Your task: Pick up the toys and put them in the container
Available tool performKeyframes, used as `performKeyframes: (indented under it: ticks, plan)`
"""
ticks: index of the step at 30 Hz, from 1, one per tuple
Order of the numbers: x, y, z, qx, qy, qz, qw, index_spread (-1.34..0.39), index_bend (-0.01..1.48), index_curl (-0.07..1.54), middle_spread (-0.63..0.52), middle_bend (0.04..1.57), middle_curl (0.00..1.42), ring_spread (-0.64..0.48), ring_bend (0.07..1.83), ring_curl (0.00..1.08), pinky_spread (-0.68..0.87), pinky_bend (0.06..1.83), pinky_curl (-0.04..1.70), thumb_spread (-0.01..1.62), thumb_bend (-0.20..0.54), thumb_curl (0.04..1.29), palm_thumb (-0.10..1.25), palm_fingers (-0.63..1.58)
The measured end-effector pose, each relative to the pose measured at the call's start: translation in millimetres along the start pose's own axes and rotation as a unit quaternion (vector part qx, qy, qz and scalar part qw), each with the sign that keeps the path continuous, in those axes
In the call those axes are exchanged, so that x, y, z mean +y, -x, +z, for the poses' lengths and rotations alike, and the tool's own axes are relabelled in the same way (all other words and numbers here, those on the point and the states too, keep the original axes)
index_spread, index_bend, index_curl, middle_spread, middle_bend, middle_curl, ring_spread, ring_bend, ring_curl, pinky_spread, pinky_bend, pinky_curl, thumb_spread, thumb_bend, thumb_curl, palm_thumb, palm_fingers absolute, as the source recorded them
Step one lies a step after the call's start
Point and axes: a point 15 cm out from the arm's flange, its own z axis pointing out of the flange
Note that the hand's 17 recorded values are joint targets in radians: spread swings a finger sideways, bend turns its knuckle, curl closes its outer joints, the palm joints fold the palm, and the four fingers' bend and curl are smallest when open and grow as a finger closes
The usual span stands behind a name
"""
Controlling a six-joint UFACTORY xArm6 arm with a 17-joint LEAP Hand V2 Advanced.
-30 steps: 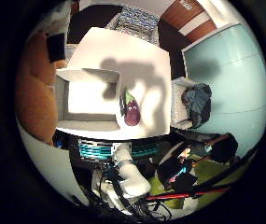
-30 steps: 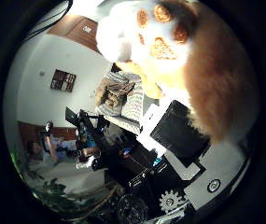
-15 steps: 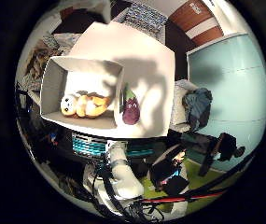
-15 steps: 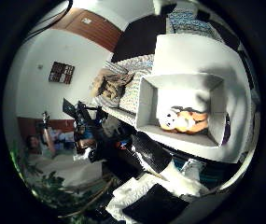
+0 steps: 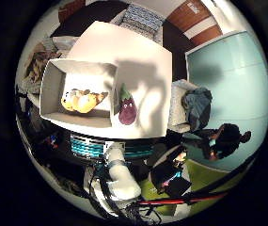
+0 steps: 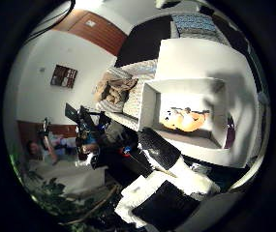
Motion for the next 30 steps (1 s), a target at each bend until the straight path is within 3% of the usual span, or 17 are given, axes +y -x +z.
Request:
performKeyframes:
  ticks: [12, 18, 23, 30]
  plan:
    - [19.2, -108.0, -11.7, 0.023, 0.007, 0.084, 0.996, -0.38, 0.17, 0.29, 0.01, 0.25, 0.33, 0.19, 0.52, 0.20, 0.53, 0.53, 0.36, 1.18, -0.017, 0.32, 0.53, 0.25]
    - [54.7, -161.3, 19.0, 0.018, 0.048, 0.119, 0.992, -0.37, 0.16, 0.28, 0.01, 0.25, 0.33, 0.19, 0.51, 0.19, 0.51, 0.53, 0.34, 1.17, -0.019, 0.32, 0.54, 0.25]
    - [75.8, -182.9, 21.7, 0.023, 0.046, 0.130, 0.990, -0.36, 0.17, 0.28, 0.01, 0.24, 0.33, 0.20, 0.49, 0.19, 0.50, 0.52, 0.31, 1.17, -0.019, 0.31, 0.54, 0.24]
    - [115.4, -222.8, 68.4, 0.016, 0.060, 0.154, 0.986, -0.36, 0.16, 0.28, 0.01, 0.23, 0.33, 0.20, 0.47, 0.19, 0.49, 0.51, 0.29, 1.16, -0.019, 0.32, 0.55, 0.24]
